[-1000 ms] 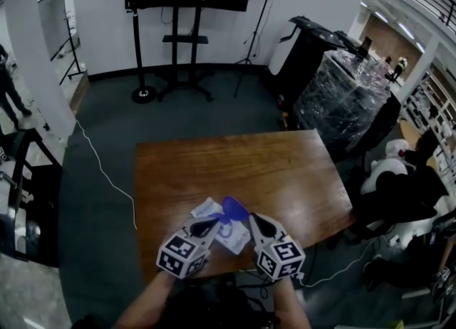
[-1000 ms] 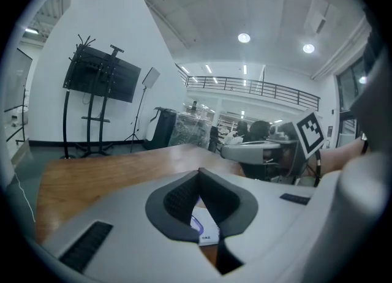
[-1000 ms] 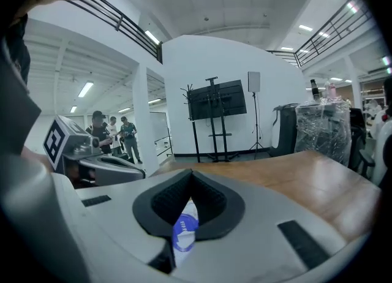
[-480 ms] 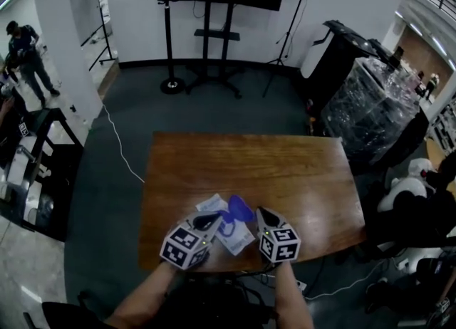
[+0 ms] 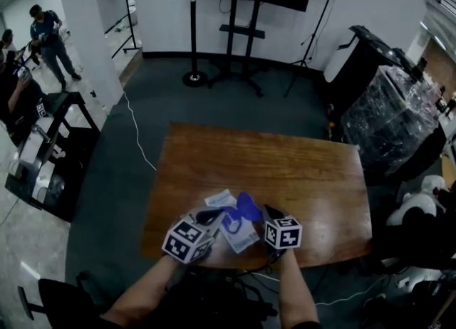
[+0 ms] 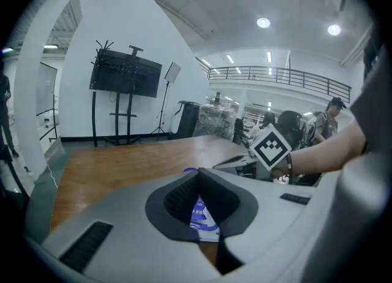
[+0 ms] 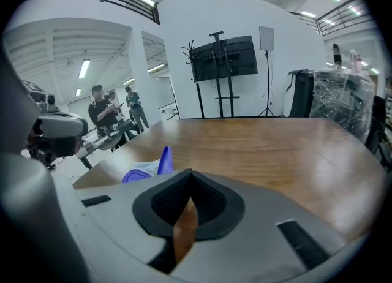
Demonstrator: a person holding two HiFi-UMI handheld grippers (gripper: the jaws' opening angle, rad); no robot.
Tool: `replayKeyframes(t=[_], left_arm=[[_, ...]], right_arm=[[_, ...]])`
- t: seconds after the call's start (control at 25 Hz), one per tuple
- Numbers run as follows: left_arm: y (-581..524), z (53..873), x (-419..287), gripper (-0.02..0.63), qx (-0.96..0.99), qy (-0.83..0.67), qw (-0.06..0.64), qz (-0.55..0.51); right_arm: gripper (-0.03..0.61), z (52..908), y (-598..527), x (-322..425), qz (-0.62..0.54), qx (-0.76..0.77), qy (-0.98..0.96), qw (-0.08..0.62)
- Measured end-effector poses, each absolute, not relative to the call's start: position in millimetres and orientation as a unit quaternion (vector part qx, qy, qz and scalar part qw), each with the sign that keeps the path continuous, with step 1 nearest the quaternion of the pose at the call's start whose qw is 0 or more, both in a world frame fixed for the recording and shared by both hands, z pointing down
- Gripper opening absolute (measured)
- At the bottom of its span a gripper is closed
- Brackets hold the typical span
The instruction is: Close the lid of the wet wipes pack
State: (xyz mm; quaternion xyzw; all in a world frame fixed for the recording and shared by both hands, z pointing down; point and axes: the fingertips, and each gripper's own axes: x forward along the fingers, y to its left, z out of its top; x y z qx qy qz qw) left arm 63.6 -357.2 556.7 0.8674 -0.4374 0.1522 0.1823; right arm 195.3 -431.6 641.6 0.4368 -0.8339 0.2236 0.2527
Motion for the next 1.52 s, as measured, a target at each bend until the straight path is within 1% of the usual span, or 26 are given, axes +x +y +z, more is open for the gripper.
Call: replayKeyframes(t=[0.4,0.6,0.96,1.52], left_arm=[[-349,561,49,0.008,0.855,-0.46,0.189,0.149],[-343,561,40,0.008,0.849,-0.469,0.194,0.147],[-331,567,23,0.008,0.84,-0.482,0.199,0.15],[-319,569,11,0.008,0.844,-0.474,0.205,0.144]], right_arm=[[0.008,619,-403,156,0.217,0.365,-0.875,0.231],[0.008,624,-385,130,0.22,0.331,-0.886,0.24],[0.008,658,-363,93,0.226,0.299,-0.883,0.282],[0.009,688,-361,84,0.186,0.327,-0.855,0.358]])
